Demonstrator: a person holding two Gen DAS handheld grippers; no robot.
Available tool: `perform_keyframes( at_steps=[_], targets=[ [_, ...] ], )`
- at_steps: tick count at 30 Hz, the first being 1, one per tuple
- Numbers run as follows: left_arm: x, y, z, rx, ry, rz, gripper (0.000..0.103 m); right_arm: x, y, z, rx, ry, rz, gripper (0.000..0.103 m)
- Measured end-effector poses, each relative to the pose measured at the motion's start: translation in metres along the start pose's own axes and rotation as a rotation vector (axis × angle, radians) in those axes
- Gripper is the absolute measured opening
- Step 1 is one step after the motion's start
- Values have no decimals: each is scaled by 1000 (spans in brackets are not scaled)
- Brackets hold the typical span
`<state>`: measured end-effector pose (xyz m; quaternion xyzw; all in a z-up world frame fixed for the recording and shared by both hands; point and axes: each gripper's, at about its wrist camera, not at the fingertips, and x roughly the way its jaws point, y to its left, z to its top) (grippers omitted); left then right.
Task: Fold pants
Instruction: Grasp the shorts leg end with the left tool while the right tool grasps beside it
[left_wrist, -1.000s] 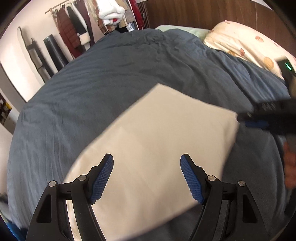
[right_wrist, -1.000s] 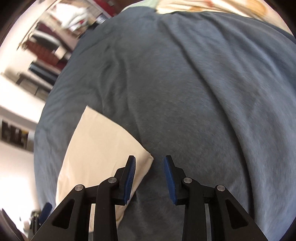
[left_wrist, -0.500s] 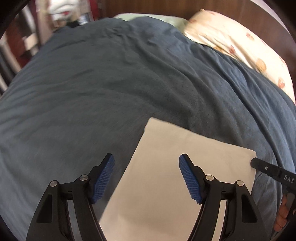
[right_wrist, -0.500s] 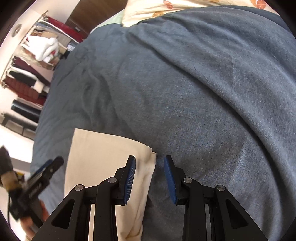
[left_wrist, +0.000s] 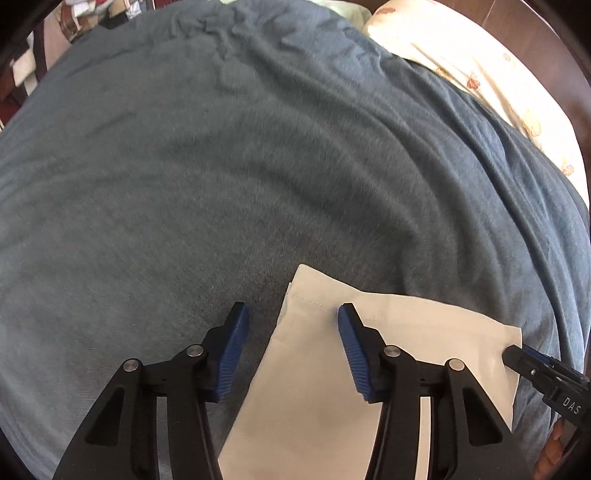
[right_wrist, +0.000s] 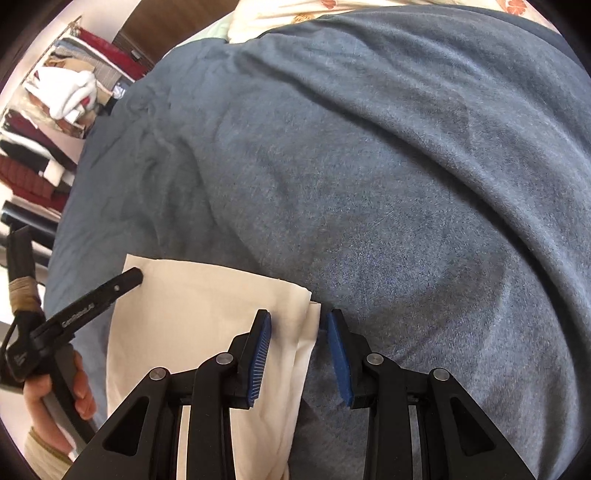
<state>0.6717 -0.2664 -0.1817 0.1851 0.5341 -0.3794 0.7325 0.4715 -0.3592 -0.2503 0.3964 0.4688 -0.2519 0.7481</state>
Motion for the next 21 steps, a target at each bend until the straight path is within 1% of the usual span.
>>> perform_keyframes(
  at_steps=[1,4,11,12,14,15,16,17,21],
  targets=[
    [3,0,-1,-4,9,-12,47,2,-1,-1,-5,4,0,33],
    [11,-1,-2,-3,35,-37,47,5,-4,0,-12,10,4,33],
    [20,-1,-1,-9,65,-47,46,8,-3,1,-23,20,4,33],
    [21,-2,-1,-5,69,-52,44,9,-3,1,-26,21,3,32],
    [24,-5,3,-1,80,-72,34,10,-3,1,-30,21,12,29],
    [25,-7,4,7,84,-78,31,11,-3,2,-29,23,21,26],
    [26,-9,6,16,85,-84,24,12,-3,2,-24,26,30,24],
    [26,-11,7,27,86,-92,19,12,-4,2,-18,24,35,23],
    [16,-18,10,61,67,-83,15,5,-5,2,-18,5,56,13]
  ],
)
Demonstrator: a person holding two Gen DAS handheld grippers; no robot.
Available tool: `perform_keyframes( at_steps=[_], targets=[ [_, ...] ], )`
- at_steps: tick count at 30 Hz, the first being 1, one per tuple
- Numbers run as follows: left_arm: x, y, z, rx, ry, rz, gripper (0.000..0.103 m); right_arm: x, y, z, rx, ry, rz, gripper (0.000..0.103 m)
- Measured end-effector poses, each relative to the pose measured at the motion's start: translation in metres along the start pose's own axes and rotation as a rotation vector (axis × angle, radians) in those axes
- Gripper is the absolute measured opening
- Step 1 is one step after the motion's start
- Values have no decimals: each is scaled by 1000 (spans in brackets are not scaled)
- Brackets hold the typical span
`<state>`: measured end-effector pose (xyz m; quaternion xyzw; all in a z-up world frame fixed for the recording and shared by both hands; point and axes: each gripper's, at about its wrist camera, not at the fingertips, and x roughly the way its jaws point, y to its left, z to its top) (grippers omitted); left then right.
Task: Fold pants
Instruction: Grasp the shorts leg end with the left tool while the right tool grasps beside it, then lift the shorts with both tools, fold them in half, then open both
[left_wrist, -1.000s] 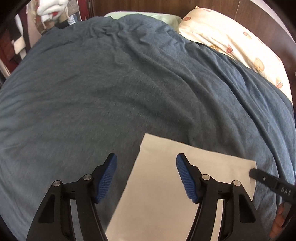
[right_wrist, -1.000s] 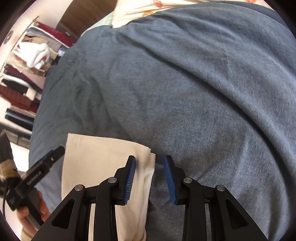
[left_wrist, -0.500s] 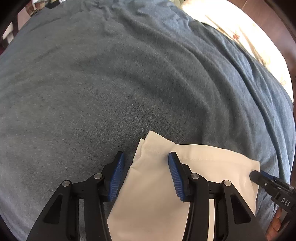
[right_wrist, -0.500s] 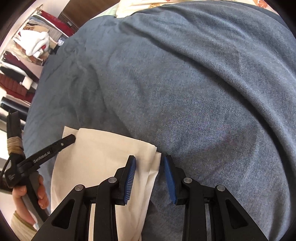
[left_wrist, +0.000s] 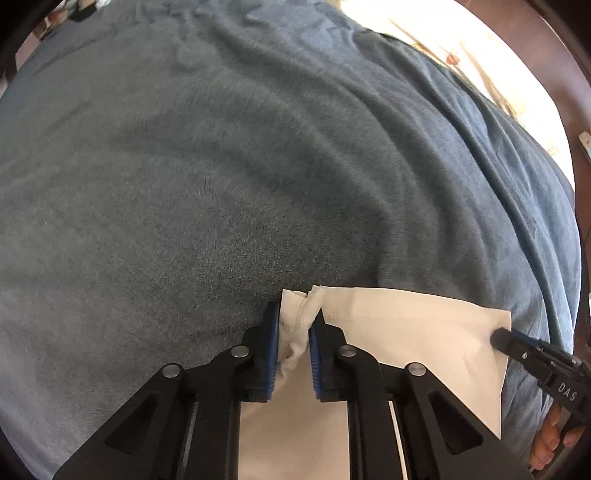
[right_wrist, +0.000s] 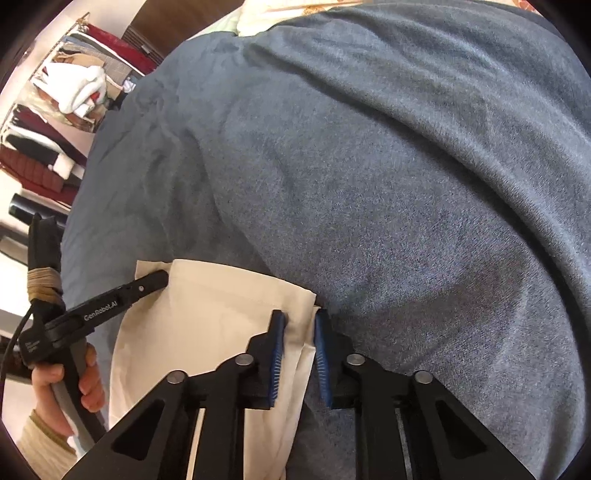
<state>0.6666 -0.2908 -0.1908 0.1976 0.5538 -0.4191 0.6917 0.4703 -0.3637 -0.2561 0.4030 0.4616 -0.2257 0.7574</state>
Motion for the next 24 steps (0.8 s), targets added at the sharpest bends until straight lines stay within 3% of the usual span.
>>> perform_keyframes(
  at_steps=[6,24],
  targets=[
    [-28,-9,5,26,-59,7,14,-17,4,3,-45,-34,17,7],
    [-122,-20,-5,56,-203,-12,13,-88,34,7,-149,-171,93,7]
  ],
)
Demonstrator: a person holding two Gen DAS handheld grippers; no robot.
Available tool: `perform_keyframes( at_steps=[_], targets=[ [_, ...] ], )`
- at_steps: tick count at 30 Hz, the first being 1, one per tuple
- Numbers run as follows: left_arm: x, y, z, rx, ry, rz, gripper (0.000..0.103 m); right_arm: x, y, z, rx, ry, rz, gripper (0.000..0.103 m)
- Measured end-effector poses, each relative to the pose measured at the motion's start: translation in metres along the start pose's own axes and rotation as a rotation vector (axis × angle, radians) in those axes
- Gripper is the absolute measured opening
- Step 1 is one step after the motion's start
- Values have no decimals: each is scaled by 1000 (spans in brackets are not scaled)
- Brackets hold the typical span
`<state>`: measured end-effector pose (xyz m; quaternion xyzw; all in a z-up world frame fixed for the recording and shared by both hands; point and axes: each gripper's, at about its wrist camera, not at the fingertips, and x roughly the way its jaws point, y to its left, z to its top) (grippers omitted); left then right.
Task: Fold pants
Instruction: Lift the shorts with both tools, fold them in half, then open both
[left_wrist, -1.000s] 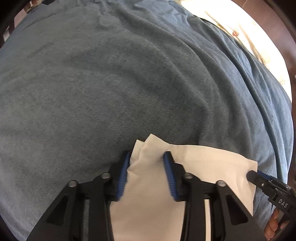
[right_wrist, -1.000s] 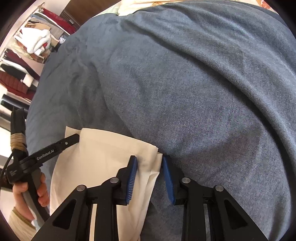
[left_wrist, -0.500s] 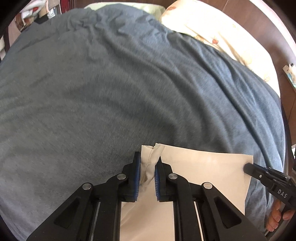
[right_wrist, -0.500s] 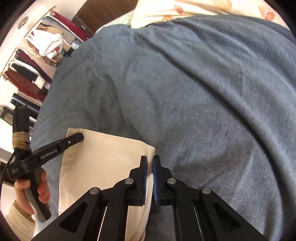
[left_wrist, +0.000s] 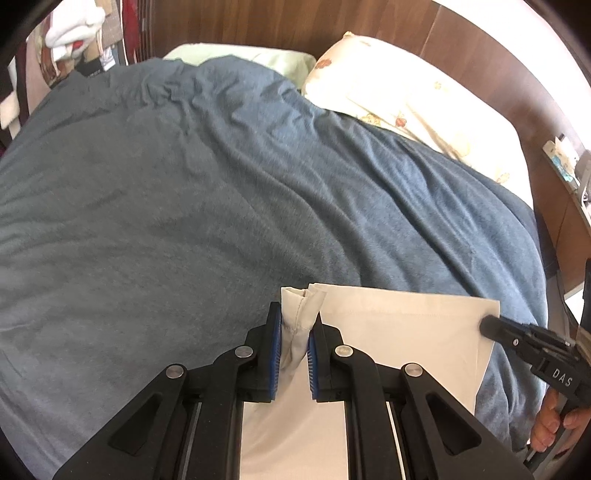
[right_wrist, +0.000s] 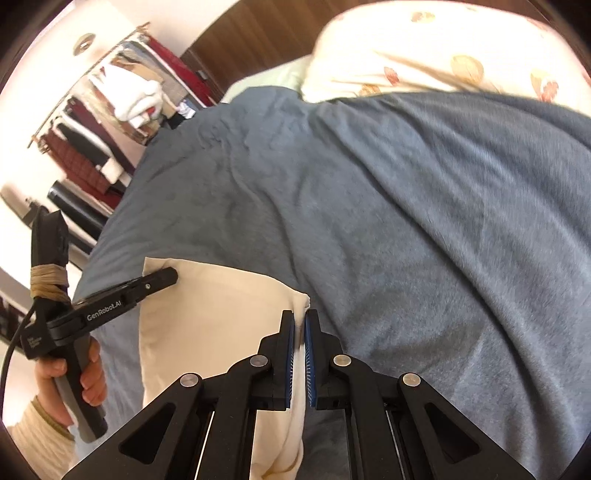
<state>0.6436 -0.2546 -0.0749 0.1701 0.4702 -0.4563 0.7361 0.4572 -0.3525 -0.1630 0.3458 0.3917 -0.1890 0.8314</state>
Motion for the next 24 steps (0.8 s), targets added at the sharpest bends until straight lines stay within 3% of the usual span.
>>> perform_keyframes(
  at_steps=[10,18,24],
  targets=[
    [-89,14,-19,22,-93,47,11,-55,55,4,-126,-83,90,7],
    [-142,25,-74,17,-118,85,9,-91,109,-30,-291,-113,161,7],
    [-164,40,-131,-21,-96,106,9,-101,143,-77,-419,-70,190,7]
  ],
)
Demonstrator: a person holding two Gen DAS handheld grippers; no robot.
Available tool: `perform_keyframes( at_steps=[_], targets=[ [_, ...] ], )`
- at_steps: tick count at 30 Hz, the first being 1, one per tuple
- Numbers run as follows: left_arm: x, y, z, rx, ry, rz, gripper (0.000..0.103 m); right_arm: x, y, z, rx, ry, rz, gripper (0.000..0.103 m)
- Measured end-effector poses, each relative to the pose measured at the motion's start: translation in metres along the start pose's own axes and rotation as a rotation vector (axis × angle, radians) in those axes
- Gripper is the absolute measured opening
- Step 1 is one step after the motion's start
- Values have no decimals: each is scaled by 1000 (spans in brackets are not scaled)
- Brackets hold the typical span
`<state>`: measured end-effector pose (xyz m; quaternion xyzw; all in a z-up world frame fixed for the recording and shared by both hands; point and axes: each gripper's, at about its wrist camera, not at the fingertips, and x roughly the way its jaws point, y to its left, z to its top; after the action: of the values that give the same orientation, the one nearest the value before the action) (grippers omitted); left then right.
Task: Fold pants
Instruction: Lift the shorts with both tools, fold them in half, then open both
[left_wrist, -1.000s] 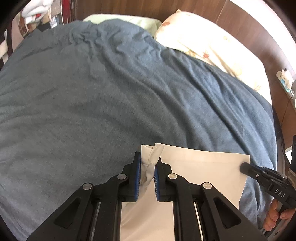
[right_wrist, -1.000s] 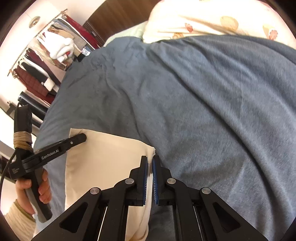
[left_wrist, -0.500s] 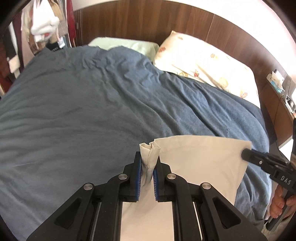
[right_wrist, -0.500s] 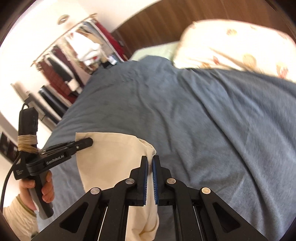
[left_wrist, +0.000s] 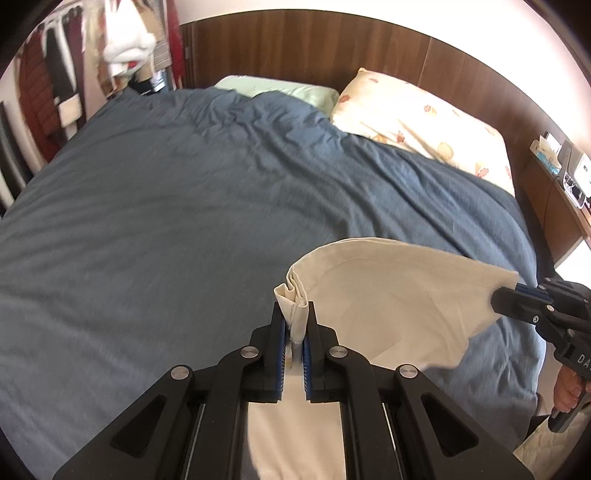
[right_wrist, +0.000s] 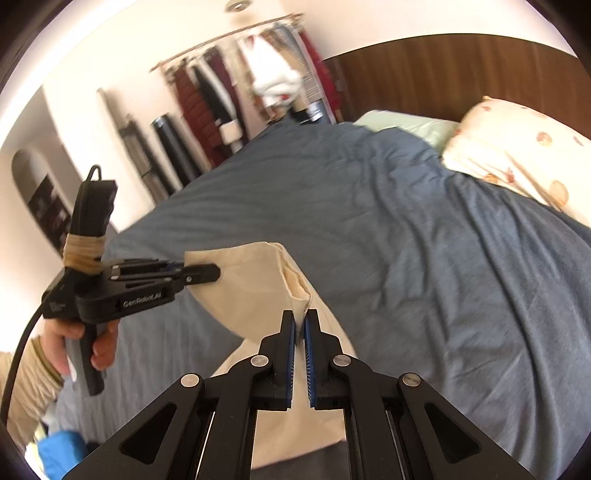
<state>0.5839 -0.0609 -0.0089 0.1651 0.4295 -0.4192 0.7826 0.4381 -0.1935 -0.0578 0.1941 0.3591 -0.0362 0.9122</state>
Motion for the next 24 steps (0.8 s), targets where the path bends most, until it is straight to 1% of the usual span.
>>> perform_keyframes(
  at_steps=[4,8,12,16,19,21,22,24],
  targets=[
    [-9,10,-38,7,31,21,9,2,33,-24,-73,47,35,6],
    [-8,16,-75,19,84,38,9,6,61,-51,-168,92,57,6],
    [-6,18,-105,45,128,49,9,12,84,-82,-253,147,68,6],
    [-3,16,-126,107,169,64,9,16,99,-113,-312,221,72,6],
    [-3,15,-136,128,197,63,10,19,108,-133,-342,263,71,6],
    [-2,15,-142,137,224,59,11,20,112,-143,-345,289,68,6],
    [-2,15,-144,143,234,64,14,21,114,-148,-348,305,64,6],
    [-5,16,-151,161,253,86,15,24,115,-157,-356,325,54,6]
  ],
)
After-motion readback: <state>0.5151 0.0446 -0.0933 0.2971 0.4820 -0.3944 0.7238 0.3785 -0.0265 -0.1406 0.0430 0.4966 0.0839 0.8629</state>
